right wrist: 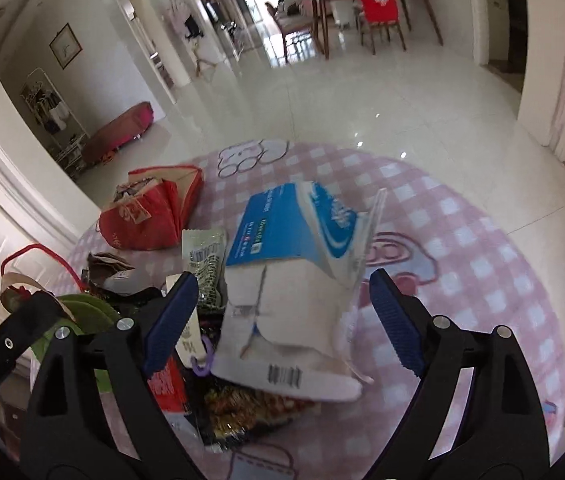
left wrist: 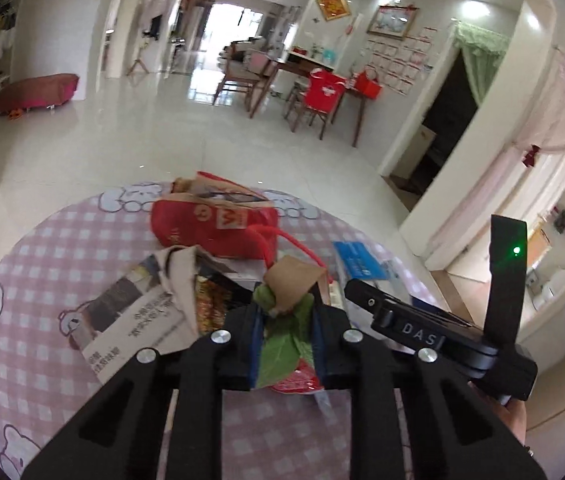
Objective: Collect trash
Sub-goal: 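Grasp the blue-white tissue box with the right tool while the left grasps the green leaf, then carry both items over the blue bucket and open both tools to drop them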
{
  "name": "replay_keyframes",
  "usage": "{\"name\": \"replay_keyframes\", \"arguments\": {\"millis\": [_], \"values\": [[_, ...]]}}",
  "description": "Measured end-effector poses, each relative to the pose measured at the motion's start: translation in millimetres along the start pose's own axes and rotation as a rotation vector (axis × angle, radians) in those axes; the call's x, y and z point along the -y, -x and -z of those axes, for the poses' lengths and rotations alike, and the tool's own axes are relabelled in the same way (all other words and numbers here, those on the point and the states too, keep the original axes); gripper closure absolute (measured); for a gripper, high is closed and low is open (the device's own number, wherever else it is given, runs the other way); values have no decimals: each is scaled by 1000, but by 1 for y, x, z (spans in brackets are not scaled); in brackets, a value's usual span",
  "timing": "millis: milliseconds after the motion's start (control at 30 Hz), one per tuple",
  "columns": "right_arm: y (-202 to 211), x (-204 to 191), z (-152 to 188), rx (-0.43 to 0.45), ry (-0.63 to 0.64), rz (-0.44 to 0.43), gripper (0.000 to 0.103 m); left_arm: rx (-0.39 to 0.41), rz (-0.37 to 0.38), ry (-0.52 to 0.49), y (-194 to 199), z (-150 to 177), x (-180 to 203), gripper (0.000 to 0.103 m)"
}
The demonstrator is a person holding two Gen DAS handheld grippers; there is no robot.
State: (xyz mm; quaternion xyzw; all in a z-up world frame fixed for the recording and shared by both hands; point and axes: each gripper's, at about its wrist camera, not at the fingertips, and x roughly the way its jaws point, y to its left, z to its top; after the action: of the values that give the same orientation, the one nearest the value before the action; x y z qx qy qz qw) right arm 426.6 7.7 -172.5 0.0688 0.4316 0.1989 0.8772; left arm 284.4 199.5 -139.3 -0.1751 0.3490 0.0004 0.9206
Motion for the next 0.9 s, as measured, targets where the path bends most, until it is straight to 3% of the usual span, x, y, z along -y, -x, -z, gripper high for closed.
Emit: {"name": "replay_keyframes", "arguments": {"millis": [67,100,133,167,333,633,900], "values": [[-7,-3,0,-16,26,24,18,-1,-13,2,0,2,-6,83],[-10,-2,0,-23,34,30,21,-9,-14,3,-2,2,-6,83],[-12,-1,0,-25,34,36,31,-11,-15,1,-3,2,-5,83],[-11,0,1,-13,47,59,31,-15,-16,-2,-4,2,-6,83],[10,16,8,32,11,22,38,-17,-6,-19,0,7,-3,83],[98,45,27,173,-84,-102,38,15,63,-60,40,10,28,83],[193,84,70,272,-135,-136,38,11,169,-167,79,34,105,83]]}}
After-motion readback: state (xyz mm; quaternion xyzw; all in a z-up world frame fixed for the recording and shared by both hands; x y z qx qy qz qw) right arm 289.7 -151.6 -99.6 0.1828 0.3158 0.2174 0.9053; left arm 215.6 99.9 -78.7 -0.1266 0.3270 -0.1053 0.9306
